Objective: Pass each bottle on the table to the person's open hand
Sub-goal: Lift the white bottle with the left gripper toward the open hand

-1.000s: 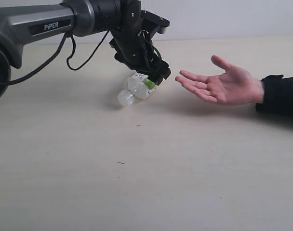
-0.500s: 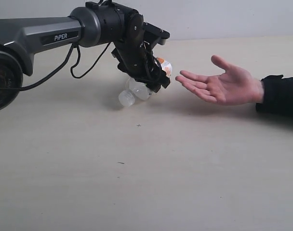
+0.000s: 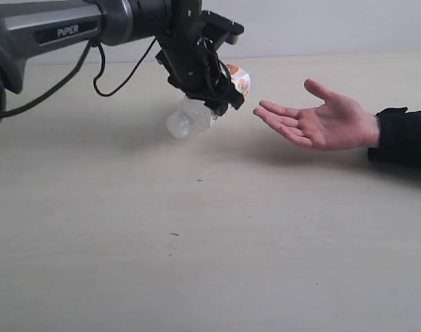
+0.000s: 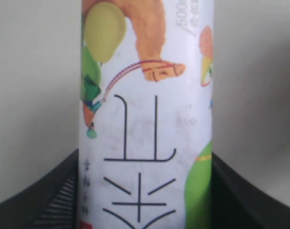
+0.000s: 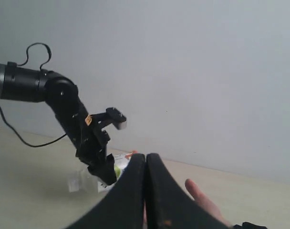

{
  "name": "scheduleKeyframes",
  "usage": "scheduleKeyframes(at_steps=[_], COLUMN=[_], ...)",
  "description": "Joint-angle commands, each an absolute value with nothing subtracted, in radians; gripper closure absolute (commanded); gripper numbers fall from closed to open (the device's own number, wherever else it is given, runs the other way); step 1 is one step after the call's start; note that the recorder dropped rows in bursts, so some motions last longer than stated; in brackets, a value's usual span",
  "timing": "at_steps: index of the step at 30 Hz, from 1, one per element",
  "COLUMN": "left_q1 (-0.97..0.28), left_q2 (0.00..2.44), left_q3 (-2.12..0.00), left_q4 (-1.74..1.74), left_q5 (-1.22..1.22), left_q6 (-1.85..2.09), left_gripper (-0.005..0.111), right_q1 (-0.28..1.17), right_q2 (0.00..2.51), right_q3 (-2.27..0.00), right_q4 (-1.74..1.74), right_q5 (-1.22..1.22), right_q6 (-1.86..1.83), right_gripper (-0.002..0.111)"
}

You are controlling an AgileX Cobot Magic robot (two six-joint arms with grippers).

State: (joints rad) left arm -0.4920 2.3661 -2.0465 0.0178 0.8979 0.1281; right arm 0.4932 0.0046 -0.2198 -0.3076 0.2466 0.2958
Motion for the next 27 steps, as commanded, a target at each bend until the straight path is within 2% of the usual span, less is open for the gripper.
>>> scheduleKeyframes(at_steps=[1,7,13,27], left_q1=[-0.499,-0.549,-0.633,-0.760], left_q2=[2.269,2.218,2.218,2.256], left_q3=[-2.051,-2.051,-2.051,-2.017], left_q4=[0.007,-0.078,-0.083,-0.140], left_q5=[0.945,0.975,0.960,0.694], left_q6=[0.112,0.051,-0.060,-0.477], left_gripper=[0.107,0.107,0.107,0.107], right_q1=[0.548,0.545,0.411,0.402], right_q2=[0.000,0.000,0.000,0.000], right_q3=[-0.215,-0.215,-0.215,-0.215], right_q4=[-0.314,-0.314,-0.312,-0.314], right_q5=[0.244,0.244,0.244,0.244], right_q6=[0.291,0.291,0.291,0.291], right_gripper=[0.108,0.108,0.108,0.108])
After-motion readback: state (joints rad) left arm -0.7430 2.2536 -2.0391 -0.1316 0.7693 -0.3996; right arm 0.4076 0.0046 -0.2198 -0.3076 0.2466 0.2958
